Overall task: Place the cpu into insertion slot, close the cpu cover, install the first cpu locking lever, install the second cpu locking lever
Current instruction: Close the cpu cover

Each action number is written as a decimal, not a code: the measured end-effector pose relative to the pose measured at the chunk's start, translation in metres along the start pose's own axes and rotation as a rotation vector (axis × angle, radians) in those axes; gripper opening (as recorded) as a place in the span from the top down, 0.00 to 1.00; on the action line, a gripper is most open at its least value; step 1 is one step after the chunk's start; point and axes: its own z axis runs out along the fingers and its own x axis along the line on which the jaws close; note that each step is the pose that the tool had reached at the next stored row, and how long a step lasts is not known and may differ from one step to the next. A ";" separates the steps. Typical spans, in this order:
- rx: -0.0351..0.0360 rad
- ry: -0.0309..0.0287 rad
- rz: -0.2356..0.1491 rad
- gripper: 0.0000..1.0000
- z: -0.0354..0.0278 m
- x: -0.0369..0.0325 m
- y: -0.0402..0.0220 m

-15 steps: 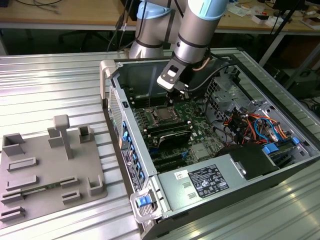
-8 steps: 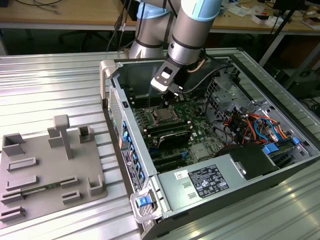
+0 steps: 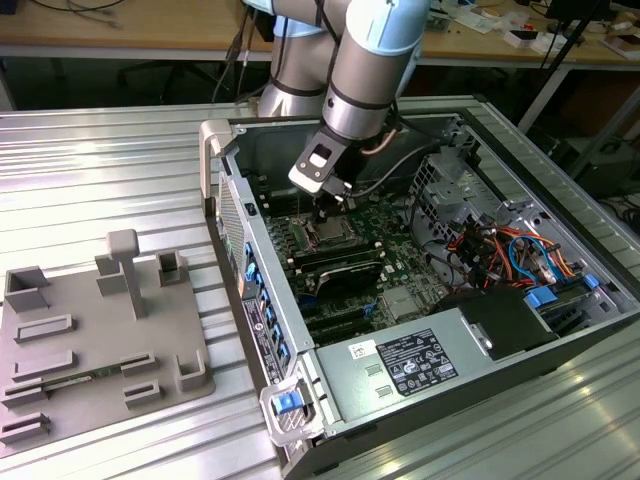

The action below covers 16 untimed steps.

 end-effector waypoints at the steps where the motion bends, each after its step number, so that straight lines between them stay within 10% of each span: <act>1: 0.0001 0.0000 0.000 0.89 0.0016 0.0000 -0.0006; 7: 0.0010 0.0001 -0.001 0.89 0.0127 0.0000 -0.0011; 16: 0.0010 0.0000 -0.002 0.89 0.0088 0.0001 -0.0021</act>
